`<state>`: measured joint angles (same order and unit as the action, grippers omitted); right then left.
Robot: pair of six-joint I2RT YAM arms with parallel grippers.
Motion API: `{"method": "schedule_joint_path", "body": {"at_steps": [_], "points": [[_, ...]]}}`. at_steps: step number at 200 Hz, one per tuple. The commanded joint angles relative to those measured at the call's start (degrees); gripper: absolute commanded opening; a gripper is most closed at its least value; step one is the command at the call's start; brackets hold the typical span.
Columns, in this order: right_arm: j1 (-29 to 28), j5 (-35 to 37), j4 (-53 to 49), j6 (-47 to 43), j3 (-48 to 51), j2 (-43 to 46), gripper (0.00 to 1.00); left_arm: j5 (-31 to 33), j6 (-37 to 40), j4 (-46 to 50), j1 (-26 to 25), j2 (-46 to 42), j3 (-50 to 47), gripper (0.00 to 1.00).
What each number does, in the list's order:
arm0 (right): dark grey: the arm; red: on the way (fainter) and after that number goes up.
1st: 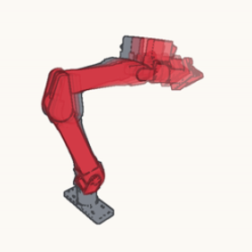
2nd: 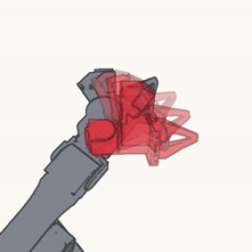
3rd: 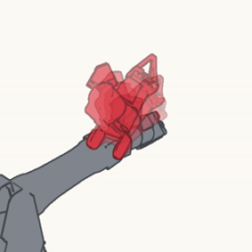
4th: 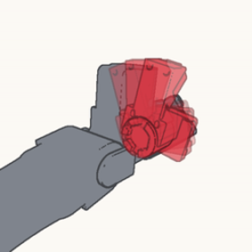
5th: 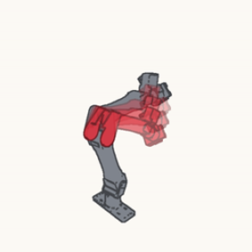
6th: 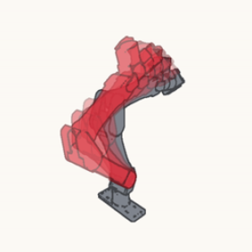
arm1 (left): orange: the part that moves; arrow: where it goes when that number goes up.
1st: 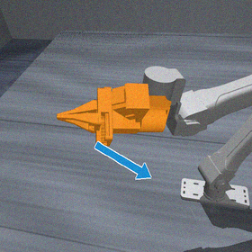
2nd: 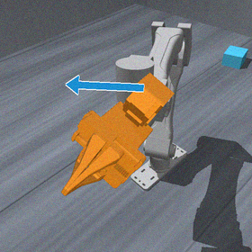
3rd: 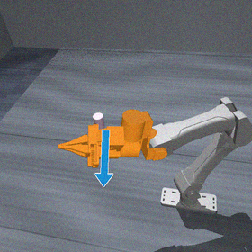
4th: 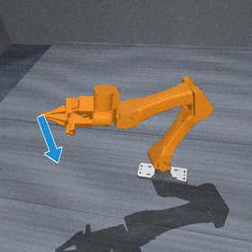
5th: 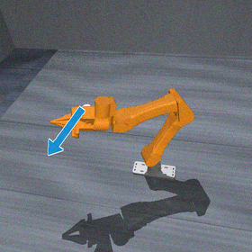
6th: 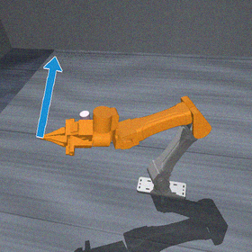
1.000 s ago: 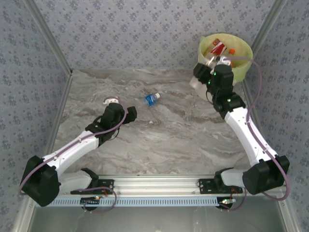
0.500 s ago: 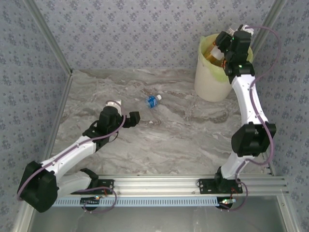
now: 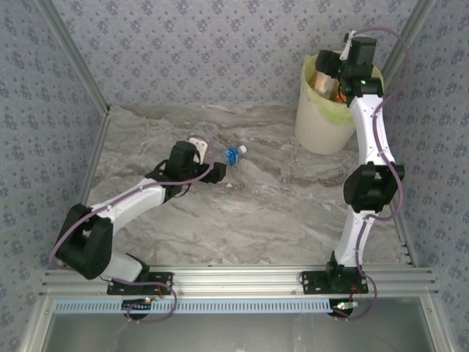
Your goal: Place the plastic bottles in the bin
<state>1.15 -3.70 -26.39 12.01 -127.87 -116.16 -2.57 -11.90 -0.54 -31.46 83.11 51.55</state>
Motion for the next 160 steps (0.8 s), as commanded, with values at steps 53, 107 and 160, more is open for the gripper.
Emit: {"method": "schedule_joint_path", "body": {"at_steps": [53,107,160], "points": [[-1.0,2.7,-4.1,-4.4,8.0,11.9,1.00,-12.5,16.5,9.0,1.2,13.0,13.1,1.00],[-1.1,2.4,1.0,2.1,26.1,25.8,1.00,-9.4,20.3,11.3,1.5,17.8,15.8,0.99],[-1.3,1.2,5.2,7.0,40.0,37.7,1.00,-2.0,22.6,12.8,4.2,24.3,21.5,1.00]]}}
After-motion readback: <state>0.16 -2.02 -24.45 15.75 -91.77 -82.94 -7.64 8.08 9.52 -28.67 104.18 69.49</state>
